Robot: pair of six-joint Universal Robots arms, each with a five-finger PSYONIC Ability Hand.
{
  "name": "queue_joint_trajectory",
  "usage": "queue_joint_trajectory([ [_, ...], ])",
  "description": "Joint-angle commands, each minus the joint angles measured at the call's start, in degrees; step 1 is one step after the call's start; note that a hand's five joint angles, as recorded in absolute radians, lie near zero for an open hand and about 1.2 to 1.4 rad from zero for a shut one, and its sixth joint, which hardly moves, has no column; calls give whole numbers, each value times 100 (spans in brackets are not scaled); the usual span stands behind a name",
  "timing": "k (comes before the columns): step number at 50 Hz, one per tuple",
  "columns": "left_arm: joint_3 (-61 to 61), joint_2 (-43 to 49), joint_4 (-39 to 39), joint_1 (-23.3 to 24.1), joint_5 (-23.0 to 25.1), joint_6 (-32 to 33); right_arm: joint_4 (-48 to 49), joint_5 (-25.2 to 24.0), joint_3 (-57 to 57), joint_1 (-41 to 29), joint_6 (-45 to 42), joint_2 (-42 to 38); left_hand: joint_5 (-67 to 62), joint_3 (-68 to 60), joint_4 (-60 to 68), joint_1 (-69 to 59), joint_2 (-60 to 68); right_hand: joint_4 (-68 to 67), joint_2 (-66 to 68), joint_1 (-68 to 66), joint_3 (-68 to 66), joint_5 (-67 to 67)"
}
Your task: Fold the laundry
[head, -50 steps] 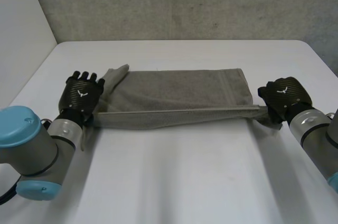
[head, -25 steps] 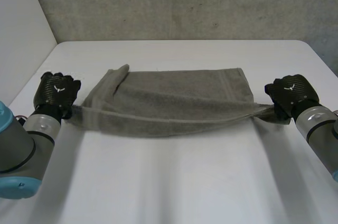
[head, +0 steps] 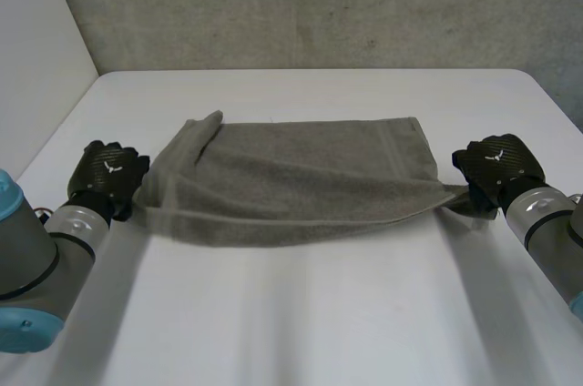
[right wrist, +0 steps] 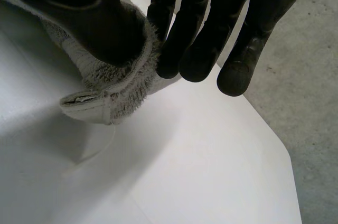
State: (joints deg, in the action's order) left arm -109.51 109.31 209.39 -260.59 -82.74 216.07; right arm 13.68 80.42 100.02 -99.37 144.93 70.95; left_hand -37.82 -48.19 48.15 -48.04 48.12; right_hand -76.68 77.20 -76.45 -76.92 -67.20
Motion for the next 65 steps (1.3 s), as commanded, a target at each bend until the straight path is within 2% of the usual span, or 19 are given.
queue_joint_trajectory([
  [1,-44,73,-117,0,232,6,-5,0,0,-3,0,-11,1572,1610,-1606,1595,-1602,-332,280,-355,-308,-280],
  [21,-44,257,-188,0,259,-3,-5,0,17,-21,-8,-37,1405,1443,-1439,1428,-1435,-332,280,-355,-308,-280],
  [26,-61,249,-276,0,259,6,3,0,17,-21,-17,-37,514,551,-547,536,-544,-332,280,-355,-308,-280],
  [28,-53,249,-424,0,268,6,3,0,17,-21,-17,-37,-541,-503,507,-518,511,-332,280,-355,-308,-280],
  [31,-26,257,-609,0,329,14,-5,0,9,-21,-17,-64,-916,-878,882,-893,886,-332,280,-355,-308,-280],
  [37,-17,275,-847,0,725,58,-5,0,9,-21,-17,-73,-613,-576,580,-591,583,-332,280,-355,-308,-280],
  [39,-52,275,-856,-9,1040,259,-5,0,9,-21,-17,-73,56,93,-90,79,-86,-332,280,-355,-308,-280],
  [42,-87,275,-873,-35,1234,575,3,0,9,-21,-17,-73,478,516,-512,501,-508,-332,280,-355,-308,-280],
  [47,-158,293,-873,-71,1287,1006,3,0,17,-21,-17,-73,497,534,-531,520,-527,-332,280,-355,-308,-280],
  [54,-158,301,-891,-88,1287,1157,3,0,17,-21,-17,-73,329,366,-362,351,-359,-332,280,-355,-308,-280],
  [56,-158,301,-891,-97,1287,1166,3,0,17,-21,-17,-73,127,164,-161,150,-157,-332,280,-355,-308,-280],
  [58,-158,301,-891,-106,1287,1174,3,0,17,-21,-17,-73,-1043,-1006,1010,-1021,1013,-332,280,-355,-308,-280],
  [59,-158,301,-891,-106,1287,1175,3,0,17,-21,-17,-73,-1051,-1013,1017,-1028,1021,-332,280,-355,-308,-280],
  [61,-141,293,-891,-132,1278,1175,3,0,17,-21,-17,-73,-3074,-3037,3041,-3052,3044,-332,280,-355,-308,-280],
  [65,-88,266,-900,-176,1261,1175,-5,9,9,-21,-17,-73,-3218,-3181,3185,-3196,3188,-332,280,-355,-308,-280],
])
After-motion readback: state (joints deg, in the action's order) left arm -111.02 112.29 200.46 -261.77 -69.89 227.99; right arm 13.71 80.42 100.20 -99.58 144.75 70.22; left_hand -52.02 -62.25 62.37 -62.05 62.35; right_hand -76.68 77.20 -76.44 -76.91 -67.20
